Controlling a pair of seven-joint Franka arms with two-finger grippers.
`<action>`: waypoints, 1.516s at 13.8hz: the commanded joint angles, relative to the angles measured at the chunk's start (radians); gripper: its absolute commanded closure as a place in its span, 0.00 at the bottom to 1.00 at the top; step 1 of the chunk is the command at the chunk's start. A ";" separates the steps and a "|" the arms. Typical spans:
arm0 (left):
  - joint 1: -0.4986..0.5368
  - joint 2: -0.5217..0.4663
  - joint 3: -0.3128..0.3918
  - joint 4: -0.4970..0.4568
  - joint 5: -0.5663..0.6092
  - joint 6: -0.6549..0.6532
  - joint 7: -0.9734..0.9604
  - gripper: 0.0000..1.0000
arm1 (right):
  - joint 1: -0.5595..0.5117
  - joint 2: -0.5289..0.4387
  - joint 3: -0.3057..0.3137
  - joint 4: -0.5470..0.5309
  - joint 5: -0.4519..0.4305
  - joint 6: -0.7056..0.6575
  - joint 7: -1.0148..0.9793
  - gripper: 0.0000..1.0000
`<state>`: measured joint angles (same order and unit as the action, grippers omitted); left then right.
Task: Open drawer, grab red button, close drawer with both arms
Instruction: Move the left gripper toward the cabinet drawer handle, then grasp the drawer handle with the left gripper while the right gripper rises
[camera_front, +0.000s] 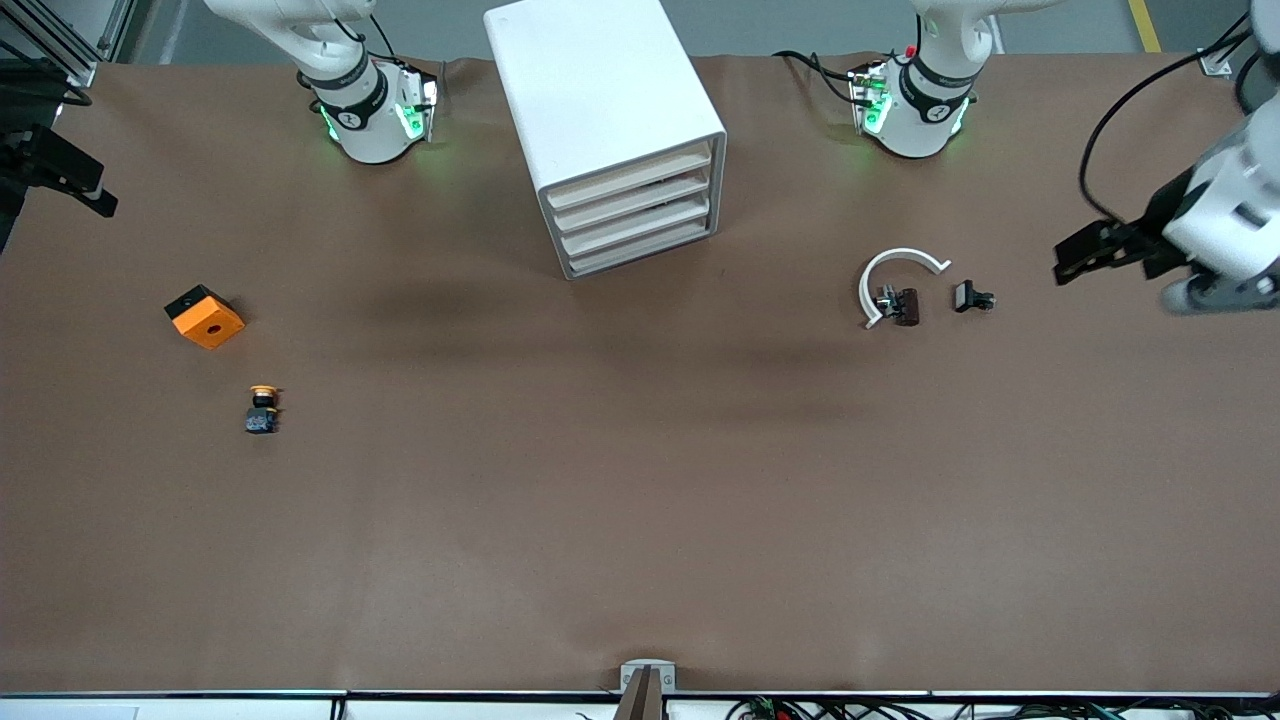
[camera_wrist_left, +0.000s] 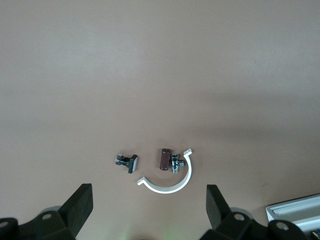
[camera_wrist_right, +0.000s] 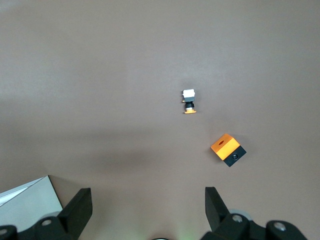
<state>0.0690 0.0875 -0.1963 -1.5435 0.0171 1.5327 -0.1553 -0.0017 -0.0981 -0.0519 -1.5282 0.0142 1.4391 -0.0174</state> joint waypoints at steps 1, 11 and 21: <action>-0.058 0.096 -0.012 0.037 0.024 0.012 -0.099 0.00 | -0.011 -0.022 0.009 -0.018 0.012 0.011 0.002 0.00; -0.377 0.438 -0.012 0.046 -0.126 0.133 -1.232 0.00 | -0.012 -0.005 0.007 -0.007 0.010 -0.003 0.007 0.00; -0.489 0.593 -0.011 0.042 -0.482 0.264 -1.933 0.00 | -0.005 0.130 0.009 0.016 -0.069 -0.008 0.001 0.00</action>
<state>-0.3708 0.6674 -0.2103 -1.5214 -0.4167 1.7778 -1.9960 -0.0070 -0.0394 -0.0509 -1.5404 -0.0205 1.4364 -0.0177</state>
